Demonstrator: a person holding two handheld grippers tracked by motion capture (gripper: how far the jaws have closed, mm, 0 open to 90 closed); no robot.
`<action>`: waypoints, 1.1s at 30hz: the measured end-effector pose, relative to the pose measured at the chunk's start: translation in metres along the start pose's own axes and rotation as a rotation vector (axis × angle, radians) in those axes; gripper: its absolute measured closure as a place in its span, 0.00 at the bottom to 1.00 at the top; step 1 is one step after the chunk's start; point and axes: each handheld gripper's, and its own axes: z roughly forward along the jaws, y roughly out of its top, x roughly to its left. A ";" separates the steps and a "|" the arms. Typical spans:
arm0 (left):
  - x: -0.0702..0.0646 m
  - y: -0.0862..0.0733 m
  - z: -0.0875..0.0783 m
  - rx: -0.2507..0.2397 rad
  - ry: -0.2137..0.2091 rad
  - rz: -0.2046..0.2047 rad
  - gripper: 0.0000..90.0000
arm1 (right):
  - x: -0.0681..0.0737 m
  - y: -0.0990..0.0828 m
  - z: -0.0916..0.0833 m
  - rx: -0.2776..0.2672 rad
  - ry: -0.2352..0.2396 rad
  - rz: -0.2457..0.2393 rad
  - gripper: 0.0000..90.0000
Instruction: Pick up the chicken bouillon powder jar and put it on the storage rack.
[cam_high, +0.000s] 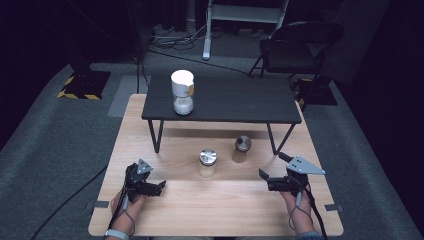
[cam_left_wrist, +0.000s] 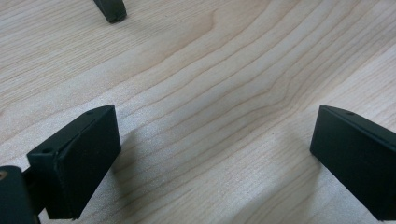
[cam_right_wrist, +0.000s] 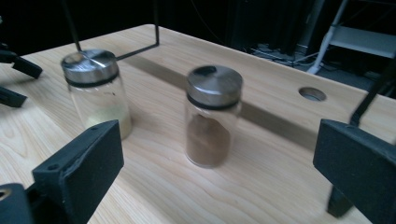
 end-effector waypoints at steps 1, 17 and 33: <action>0.000 0.000 0.000 0.000 0.000 0.000 0.02 | 0.001 0.003 0.002 0.002 0.004 -0.004 0.02; -0.001 0.001 0.001 0.002 0.010 -0.011 0.01 | 0.021 0.033 0.051 -0.019 0.097 -0.045 0.02; -0.002 0.000 0.001 0.001 0.014 -0.014 0.01 | 0.045 0.056 0.096 -0.028 0.201 -0.077 0.02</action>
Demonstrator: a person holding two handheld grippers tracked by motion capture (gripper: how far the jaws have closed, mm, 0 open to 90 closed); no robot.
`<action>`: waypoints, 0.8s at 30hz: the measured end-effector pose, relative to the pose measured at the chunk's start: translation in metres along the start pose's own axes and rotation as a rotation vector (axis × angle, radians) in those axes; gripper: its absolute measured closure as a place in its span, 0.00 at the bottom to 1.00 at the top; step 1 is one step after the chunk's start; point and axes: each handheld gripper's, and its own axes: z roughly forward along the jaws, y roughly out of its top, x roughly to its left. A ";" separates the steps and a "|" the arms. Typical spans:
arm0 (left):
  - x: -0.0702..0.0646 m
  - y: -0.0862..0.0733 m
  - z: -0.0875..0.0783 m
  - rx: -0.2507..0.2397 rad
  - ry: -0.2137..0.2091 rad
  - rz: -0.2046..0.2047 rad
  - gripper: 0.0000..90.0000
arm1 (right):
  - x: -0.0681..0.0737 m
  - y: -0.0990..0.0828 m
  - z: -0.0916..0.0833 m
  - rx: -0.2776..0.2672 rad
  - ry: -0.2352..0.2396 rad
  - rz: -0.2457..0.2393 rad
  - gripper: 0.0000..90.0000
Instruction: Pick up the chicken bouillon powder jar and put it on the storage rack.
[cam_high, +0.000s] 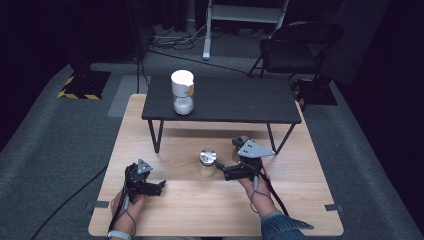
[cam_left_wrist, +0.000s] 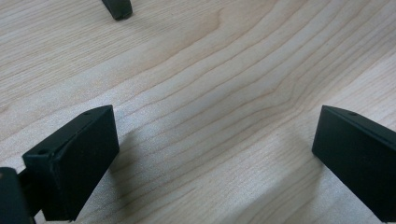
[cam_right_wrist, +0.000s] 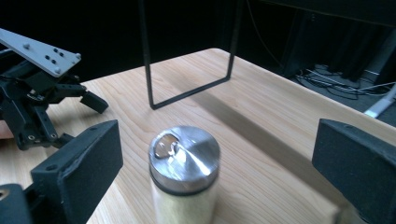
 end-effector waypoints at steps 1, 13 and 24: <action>0.000 0.000 0.000 0.000 0.000 0.000 0.01 | 0.001 0.001 0.003 -0.001 0.006 0.000 0.02; 0.000 0.001 0.000 0.002 0.000 -0.002 0.00 | 0.009 0.001 0.035 0.041 0.014 0.015 0.03; 0.000 0.001 0.000 0.003 0.000 -0.003 0.00 | 0.011 -0.019 0.054 0.078 0.012 0.039 0.06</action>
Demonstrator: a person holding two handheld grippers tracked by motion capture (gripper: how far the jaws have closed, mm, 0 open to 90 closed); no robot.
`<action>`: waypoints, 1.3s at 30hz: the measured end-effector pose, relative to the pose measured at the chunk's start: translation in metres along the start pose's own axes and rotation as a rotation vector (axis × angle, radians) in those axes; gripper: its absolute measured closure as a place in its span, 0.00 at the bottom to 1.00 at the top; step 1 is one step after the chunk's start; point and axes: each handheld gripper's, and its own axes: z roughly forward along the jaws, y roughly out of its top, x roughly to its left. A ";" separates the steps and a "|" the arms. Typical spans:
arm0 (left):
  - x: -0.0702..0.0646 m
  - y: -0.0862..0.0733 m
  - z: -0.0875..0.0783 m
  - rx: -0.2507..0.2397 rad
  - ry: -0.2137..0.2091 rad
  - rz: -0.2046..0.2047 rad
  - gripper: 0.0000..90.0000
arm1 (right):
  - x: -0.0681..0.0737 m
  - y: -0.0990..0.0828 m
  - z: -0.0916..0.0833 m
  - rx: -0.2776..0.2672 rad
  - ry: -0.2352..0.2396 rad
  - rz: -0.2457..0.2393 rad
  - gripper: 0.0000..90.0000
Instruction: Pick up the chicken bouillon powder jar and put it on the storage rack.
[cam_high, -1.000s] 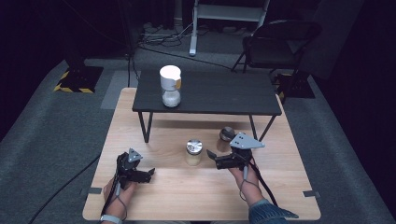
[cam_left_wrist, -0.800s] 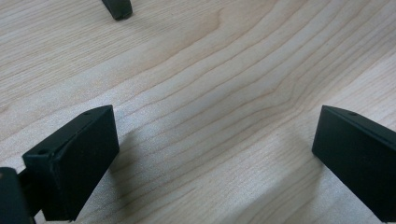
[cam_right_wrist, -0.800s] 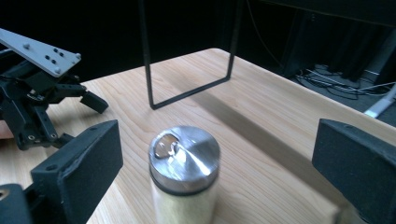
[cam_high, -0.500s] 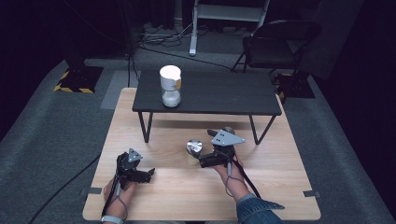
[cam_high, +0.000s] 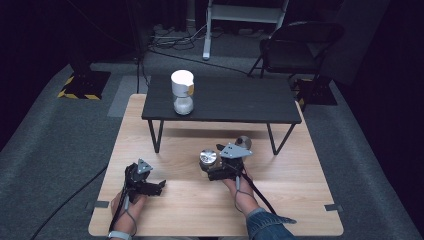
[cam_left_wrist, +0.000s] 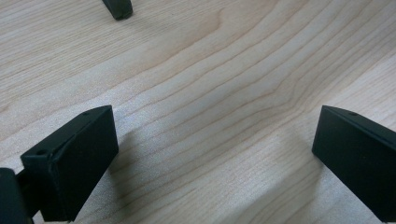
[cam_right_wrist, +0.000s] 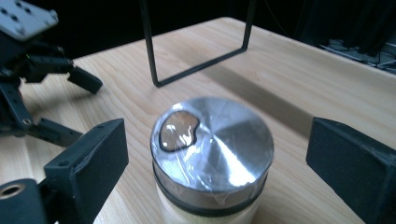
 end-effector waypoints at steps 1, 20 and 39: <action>0.000 0.000 0.000 0.000 0.000 0.000 0.00 | 0.000 -0.001 0.001 0.006 0.002 0.001 0.07; 0.000 0.000 0.000 0.000 0.000 0.000 0.00 | 0.002 -0.015 0.024 0.075 0.007 0.001 0.34; -0.001 0.000 0.000 0.000 0.004 -0.005 0.00 | -0.010 0.022 -0.019 0.052 0.010 0.011 0.34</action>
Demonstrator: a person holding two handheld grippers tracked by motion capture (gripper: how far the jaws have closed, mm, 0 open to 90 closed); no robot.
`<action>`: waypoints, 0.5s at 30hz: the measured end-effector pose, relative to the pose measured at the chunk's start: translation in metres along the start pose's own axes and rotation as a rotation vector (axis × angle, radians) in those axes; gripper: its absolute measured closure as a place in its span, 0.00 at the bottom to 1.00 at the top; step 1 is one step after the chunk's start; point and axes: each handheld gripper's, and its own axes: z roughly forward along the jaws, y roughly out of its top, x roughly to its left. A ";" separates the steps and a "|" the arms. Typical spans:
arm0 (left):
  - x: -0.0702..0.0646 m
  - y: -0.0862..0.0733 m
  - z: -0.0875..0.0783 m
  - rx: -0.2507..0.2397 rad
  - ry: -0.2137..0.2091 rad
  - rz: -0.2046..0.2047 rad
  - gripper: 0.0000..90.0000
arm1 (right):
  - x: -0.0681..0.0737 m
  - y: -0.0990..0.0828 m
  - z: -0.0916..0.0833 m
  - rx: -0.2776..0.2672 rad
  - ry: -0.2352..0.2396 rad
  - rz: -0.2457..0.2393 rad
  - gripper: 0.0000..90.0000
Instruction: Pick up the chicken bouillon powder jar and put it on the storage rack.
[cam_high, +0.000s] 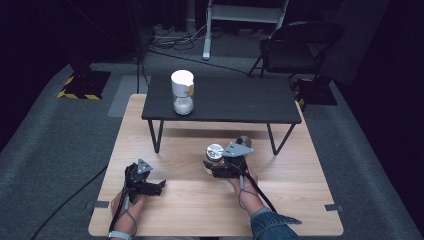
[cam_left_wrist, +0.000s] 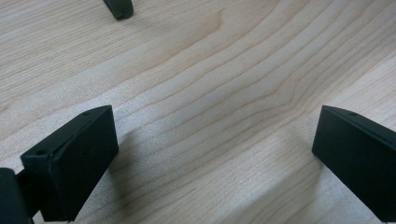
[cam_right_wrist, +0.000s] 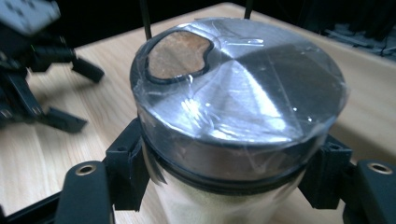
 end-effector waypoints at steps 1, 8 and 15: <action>0.000 0.000 0.000 0.000 0.000 0.000 0.00 | -0.001 0.003 -0.003 -0.004 -0.003 0.003 0.34; -0.001 0.000 0.001 -0.001 0.004 -0.007 0.00 | -0.005 0.032 -0.029 -0.032 -0.011 0.000 0.34; -0.001 0.000 0.001 -0.001 0.005 -0.007 0.00 | -0.006 0.067 -0.045 -0.056 -0.015 -0.010 0.34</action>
